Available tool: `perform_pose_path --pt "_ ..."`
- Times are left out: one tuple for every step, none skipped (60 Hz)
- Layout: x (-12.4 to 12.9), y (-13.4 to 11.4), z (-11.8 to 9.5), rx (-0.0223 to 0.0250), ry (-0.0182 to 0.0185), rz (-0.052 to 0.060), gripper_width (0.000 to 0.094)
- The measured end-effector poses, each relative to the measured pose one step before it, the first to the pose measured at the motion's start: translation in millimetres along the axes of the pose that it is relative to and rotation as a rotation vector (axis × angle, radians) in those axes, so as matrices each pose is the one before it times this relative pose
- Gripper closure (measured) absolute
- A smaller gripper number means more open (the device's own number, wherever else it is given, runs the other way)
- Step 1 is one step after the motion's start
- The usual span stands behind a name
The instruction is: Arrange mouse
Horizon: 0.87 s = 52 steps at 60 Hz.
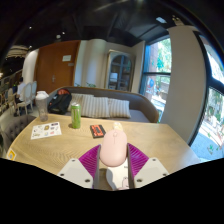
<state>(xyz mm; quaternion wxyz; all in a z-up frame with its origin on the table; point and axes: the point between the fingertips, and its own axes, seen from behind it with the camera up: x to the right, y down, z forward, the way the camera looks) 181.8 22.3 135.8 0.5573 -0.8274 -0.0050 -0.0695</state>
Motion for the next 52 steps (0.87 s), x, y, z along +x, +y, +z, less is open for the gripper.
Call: perform_pose_path --pt "13.05 10.48 6.85 -0.03074 0.01024 0.0156 0.0535" --pt "16.71 9.3 8.14 -0.0282 0.00564 0.0148 0.0534" --pt "11.21 11.69 7.1 -0.03029 0.00606 0.0136 0.0534" --pt "10.6 11.24 7.31 -0.02966 0.00363 0.0108 0.0534" --pt "9.76 10.6 6.42 -0.02771 0.00161 0.0095 0.0536" --pt "8.77 10.47 6.89 -0.02554 0.00102 0.0081 0.0536" --pt "7.64 9.16 5.92 -0.02349 -0.0003 0.0054 0.0536" --pt "6.34 8.07 5.98 -0.01937 -0.00176 0.0028 0.0535" --pt "1.22 10.68 3.8 -0.01759 -0.00113 0.0024 0.0534" --pt "-2.87 8.02 6.71 -0.01567 -0.00214 -0.0003 0.0535" --pt "10.27 6.5 4.4 -0.01376 -0.01093 0.0001 0.0535" --pt "3.63 6.03 2.9 -0.0151 -0.00738 0.0013 0.0534" --pt "2.88 5.68 1.53 -0.01374 -0.00692 0.0012 0.0534" --pt "3.48 4.75 1.9 -0.01117 -0.00645 0.0003 0.0534" --pt "1.55 4.18 1.68 -0.00958 -0.007 -0.0006 0.0535" --pt "-4.03 3.91 4.82 -0.01021 -0.0053 -0.0023 0.0532" --pt "0.33 3.46 1.59 -0.00815 -0.00759 -0.0026 0.053" --pt "-0.12 0.08 0.37 0.00478 -0.00949 0.0004 0.0529" --pt "-0.44 -3.36 0.66 0.01809 -0.0095 0.0061 0.0527" --pt "-0.59 0.64 0.4 0.00253 -0.00907 0.0071 0.0522" --pt "-0.14 2.47 0.3 -0.00471 -0.00778 0.0099 0.0514" --pt "-0.82 -2.7 -0.35 -0.00219 -0.00837 0.0122 0.0495" --pt "0.68 0.74 -0.35 0.00417 -0.00747 0.0115 0.0479" --pt "-0.63 1.18 0.23 -0.00101 -0.00827 0.0098 0.0465" --pt "-0.43 -0.34 -0.05 0.00395 -0.00805 0.0065 0.0445" --pt "-0.55 -0.69 0.18 0.00553 -0.00886 0.0035 0.0429" --pt "-0.7 0.42 -0.32 0.00131 -0.00946 0.0024 0.0413" --pt "-0.89 0.02 -0.36 0.0041 -0.01018 0.0027 0.0386" --pt "-0.48 -1.29 -2.91 -0.00008 -0.00924 0.0018 0.033" --pt "-0.8 -0.09 -2.0 0.007 -0.00651 0.0011 0.0204" --pt "-0.69 -0.08 -2.06 0.00718 -0.00542 -0.0015 0.0118" --pt "-0.63 -0.24 -3.1 0.00924 -0.00462 -0.004 0.0034" --pt "0.11 -0.98 -4.35 0.01284 0.00143 -0.0043 0.0083" --pt "-1.94 -0.07 -4.88 0.01085 -0.00861 -0.0097 0.0098" --pt "-0.97 0.0 -5.15 0.01035 -0.00566 -0.0069 0.0102" --pt "-1.07 0.15 -5.21 0.00908 -0.00547 -0.0042 0.01" --pt "-0.96 0.69 -5.79 0.00667 -0.00612 -0.0018 0.0095" --pt "-0.94 0.88 -6.28 0.00598 -0.00512 0.0003 0.0092" --pt "-0.52 0.78 -6.02 0.00645 -0.00431 0.0025 0.0091" --pt "-0.55 0.44 -6.39 0.00805 -0.00478 0.003 0.0093" --pt "-0.75 0.07 -6.94 0.01067 -0.00629 0.0029 0.0093" --pt "0.19 -0.77 -6.37 0.00948 -0.00602 0.004 0.0095" --pt "0.33 0.16 -6.77 0.01107 -0.00409 0.0029 0.0097" --pt "0.94 0.37 -6.44 0.01126 -0.00245 0.0033 0.0096" --pt "1.03 0.66 -6.69 0.01076 -0.00168 0.004 0.0097" --pt "1.65 1.39 -6.44 0.00907 0.00001 0.0041 0.0096" --pt "2.21 1.87 -6.17 0.00734 0.00178 0.0045 0.0097" --pt "2.47 2.11 -6.72 0.0064 0.0036 0.0046 0.0098" --pt "2.73 2.19 -8.26 0.00755 0.0032 0.0041 0.0099" --pt "2.92 2.37 -4.64 0.00686 0.00327 0.0042 0.0099" --pt "3.19 2.09 -5.31 0.00563 0.00516 0.0048 0.0098" --pt "3.5 2.19 -5.45 0.00597 0.00599 0.0048 0.0095"
